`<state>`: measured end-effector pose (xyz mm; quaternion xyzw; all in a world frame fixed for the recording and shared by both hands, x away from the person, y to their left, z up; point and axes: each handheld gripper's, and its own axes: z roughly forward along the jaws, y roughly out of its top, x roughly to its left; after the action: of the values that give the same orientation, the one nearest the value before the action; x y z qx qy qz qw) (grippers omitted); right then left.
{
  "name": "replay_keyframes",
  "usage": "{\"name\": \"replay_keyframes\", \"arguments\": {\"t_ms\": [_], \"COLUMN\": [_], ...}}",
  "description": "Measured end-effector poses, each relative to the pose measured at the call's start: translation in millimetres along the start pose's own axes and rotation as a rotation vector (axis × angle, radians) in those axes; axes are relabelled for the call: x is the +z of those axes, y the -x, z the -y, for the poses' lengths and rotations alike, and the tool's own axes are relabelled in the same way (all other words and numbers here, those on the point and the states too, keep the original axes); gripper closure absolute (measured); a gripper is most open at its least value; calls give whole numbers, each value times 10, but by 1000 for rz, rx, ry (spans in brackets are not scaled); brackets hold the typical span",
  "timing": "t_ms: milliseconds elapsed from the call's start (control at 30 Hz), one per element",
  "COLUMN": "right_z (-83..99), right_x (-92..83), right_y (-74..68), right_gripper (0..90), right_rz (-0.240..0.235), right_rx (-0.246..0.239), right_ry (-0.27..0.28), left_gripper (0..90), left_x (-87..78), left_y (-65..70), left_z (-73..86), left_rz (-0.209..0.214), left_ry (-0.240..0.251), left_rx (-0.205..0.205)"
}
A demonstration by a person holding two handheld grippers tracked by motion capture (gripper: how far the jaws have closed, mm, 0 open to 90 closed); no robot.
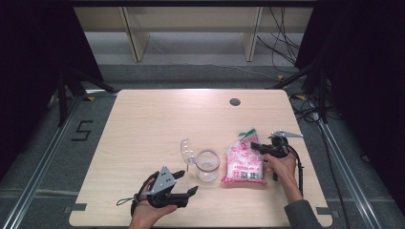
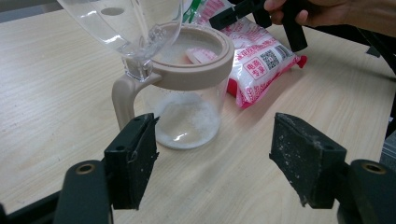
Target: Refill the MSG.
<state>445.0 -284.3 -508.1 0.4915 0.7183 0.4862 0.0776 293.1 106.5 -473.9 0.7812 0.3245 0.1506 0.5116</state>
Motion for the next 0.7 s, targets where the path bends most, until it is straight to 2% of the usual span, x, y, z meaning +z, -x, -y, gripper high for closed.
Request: {"name": "replay_keyframes", "arguments": {"t_ms": [33, 67, 167, 200, 233, 267, 300, 367, 400, 467, 500, 567, 600, 633, 667, 700], "right_z": [-3, -1, -17, -17, -22, -35, -33, -41, -46, -52, -55, -69, -65, -69, -73, -66], "right_x": [-5, -1, -42, -41, -70, -79, -85, -121, -147, -221, -237, -280, -323, -332, -362, -394], "right_y": [-9, -13, -44, -63, -124, -99, -108, -146, -161, -229, -241, -263, -332, -331, -346, -396], "right_gripper": [900, 900, 900, 900, 900, 900, 900, 900, 900, 900, 900, 900, 900, 900, 900, 900], "right_rz": [34, 7, 14, -3, -8, -8, -20, -24, -32, -45, -71, -74, -99, -87, -93, -114], "right_rx": [-19, -20, -50, -36, 13, -39, -45, -57, -59, -24, -29, -78, -30, -69, -76, -46], "right_ry": [3, 14, 17, 26, 21, 42, 51, 66, 71, 67, 97, 117, 105, 128, 127, 132], "left_gripper": [306, 306, 305, 304, 304, 303, 303, 302, 301, 301, 300, 300, 300, 299, 299, 299], "left_x": [1, 11, 7, 6, 5, 7, 15, 16, 16, 33, 33, 46, 59, 61, 81, 89], "left_y": [0, 0, 3, 7, 10, 13, 24, 26, 34, 41, 47, 72, 76, 90, 105, 124], "left_z": [0, -1, -2, -4, -5, -5, -2, -4, -3, 1, 0, 2, 6, 7, 13, 16], "left_rz": [1, 7, 4, 3, 3, 3, 4, 9, 9, 11, 12, 14, 22, 16, 23, 21], "left_ry": [1, 15, 8, 6, 5, 4, 10, 6, 2, 6, -1, -6, -5, -9, -10, -12], "left_rx": [0, -1, 5, 6, 9, 7, -2, 9, 8, 13, 15, 17, 22, 21, 27, 25]}}
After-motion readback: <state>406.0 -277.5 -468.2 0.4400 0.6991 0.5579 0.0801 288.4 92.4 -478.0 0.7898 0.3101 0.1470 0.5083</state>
